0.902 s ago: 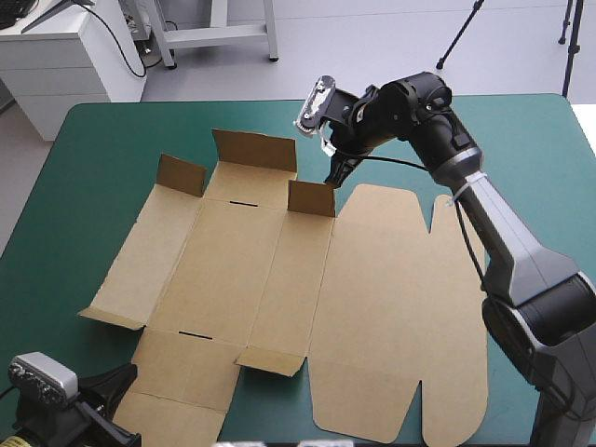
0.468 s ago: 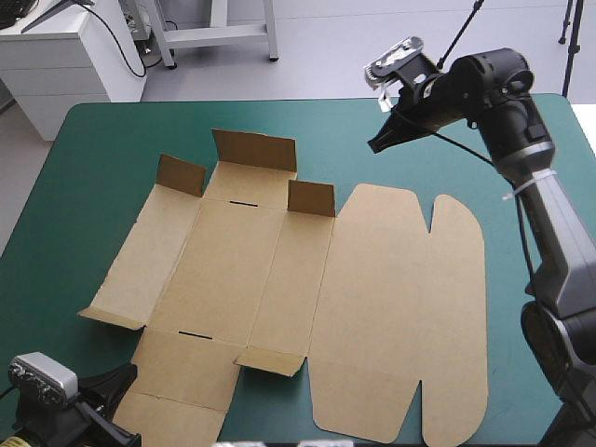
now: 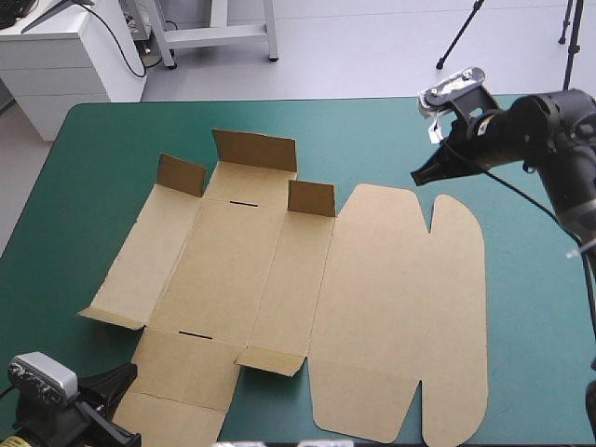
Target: Fold the box
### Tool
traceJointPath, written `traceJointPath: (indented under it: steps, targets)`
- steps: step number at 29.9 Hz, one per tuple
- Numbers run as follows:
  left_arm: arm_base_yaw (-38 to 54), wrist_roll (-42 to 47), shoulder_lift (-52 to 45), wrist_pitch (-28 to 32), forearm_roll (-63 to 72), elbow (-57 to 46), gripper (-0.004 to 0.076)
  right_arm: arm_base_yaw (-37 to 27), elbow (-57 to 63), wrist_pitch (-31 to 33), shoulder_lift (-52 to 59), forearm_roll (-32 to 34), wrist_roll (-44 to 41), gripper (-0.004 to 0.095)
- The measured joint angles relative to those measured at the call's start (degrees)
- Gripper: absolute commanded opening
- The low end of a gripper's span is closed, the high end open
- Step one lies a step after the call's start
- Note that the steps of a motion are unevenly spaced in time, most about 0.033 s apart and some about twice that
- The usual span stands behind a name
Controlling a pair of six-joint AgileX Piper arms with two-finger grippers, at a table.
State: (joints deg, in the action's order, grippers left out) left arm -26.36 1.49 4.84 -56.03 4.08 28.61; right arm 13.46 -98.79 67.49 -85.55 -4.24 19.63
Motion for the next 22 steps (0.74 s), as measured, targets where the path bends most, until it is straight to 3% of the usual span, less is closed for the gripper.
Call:
traceJointPath:
  steps: [11,22]
  targets:
    - [0.00,0.00,0.00,2.57,0.00,0.00,-0.0010,-0.03,32.05,-13.38,20.54,-0.84,-1.21,-0.0020]
    - [0.00,-0.07,0.04,3.26,0.23,0.00,-0.0010,-0.03,47.25,-15.02,37.76,-0.90,-2.97,-0.0021]
